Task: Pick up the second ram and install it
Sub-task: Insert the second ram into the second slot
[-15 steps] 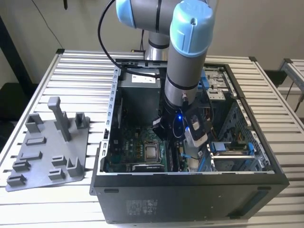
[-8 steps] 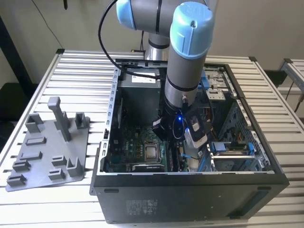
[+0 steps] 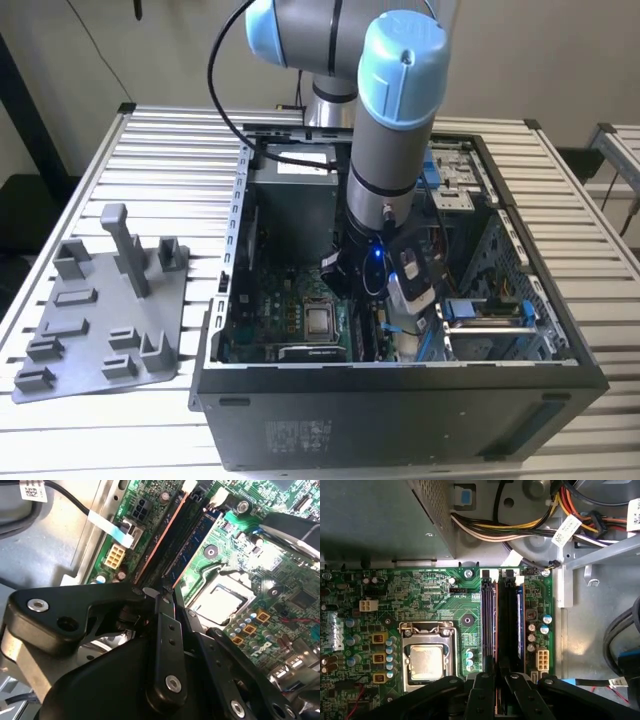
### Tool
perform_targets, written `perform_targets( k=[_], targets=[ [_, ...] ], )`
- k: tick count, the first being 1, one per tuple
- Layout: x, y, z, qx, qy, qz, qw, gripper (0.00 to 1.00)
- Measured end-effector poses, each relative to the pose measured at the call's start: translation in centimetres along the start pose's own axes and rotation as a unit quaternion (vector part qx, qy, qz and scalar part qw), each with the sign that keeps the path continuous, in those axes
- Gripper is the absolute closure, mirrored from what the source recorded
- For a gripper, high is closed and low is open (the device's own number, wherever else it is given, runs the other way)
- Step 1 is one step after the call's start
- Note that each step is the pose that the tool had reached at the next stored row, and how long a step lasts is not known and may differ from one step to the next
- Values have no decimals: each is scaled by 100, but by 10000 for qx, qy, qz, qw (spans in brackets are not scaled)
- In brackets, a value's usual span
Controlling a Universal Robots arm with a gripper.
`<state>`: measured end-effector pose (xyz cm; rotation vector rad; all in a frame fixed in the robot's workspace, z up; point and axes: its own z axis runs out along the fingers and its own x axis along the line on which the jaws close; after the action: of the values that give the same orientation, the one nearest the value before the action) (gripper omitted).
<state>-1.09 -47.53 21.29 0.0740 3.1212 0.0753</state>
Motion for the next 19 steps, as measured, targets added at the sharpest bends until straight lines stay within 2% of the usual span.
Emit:
perform_targets(
  k=[8,9,17,18,19],
  targets=[
    [1,-1,5,3,4,2,10000,84],
    [-2,0,-7,2,6,1,10000,78],
    [-8,23,-362,2,7,1,10000,78],
    [-8,25,-395,0,8,1,10000,78],
    [-8,25,-396,-24,8,1,10000,78]
  ],
)
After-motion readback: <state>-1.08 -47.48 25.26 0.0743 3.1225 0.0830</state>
